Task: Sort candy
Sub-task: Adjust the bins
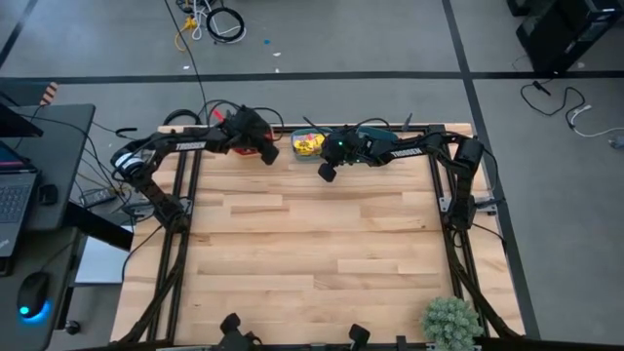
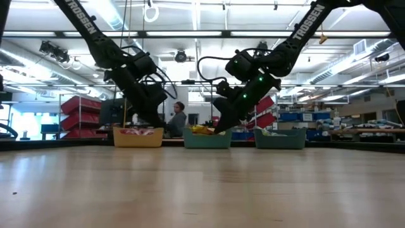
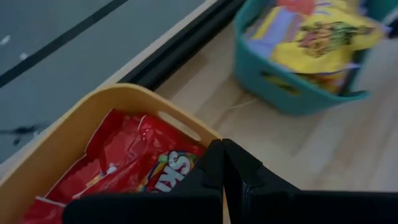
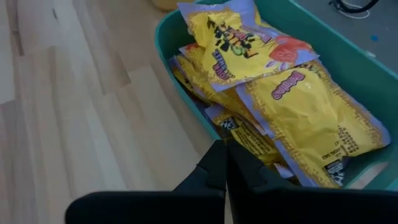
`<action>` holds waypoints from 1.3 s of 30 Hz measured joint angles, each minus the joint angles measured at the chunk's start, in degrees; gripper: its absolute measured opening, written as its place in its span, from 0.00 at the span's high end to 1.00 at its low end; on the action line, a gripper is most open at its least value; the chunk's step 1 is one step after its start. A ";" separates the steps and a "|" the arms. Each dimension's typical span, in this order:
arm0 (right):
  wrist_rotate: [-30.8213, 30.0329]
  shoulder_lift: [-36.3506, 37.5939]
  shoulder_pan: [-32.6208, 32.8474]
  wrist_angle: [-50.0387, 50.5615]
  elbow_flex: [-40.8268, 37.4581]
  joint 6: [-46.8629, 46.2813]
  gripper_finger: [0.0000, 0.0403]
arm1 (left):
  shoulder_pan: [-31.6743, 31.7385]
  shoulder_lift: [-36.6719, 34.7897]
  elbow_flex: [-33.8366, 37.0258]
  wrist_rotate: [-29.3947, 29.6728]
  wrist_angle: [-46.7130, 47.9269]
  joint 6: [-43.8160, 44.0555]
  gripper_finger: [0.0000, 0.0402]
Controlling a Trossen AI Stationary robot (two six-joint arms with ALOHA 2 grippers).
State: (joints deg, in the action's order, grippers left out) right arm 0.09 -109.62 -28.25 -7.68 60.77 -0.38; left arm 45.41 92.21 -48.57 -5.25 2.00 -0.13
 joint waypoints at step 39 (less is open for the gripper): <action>1.05 8.94 0.90 9.14 0.07 3.36 1.00 | -15.91 4.92 -1.22 -1.20 -11.18 -8.59 1.00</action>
State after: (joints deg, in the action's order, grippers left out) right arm 1.14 -100.69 -27.35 1.45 60.84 2.98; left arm 29.51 97.14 -49.78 -6.45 -9.19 -8.71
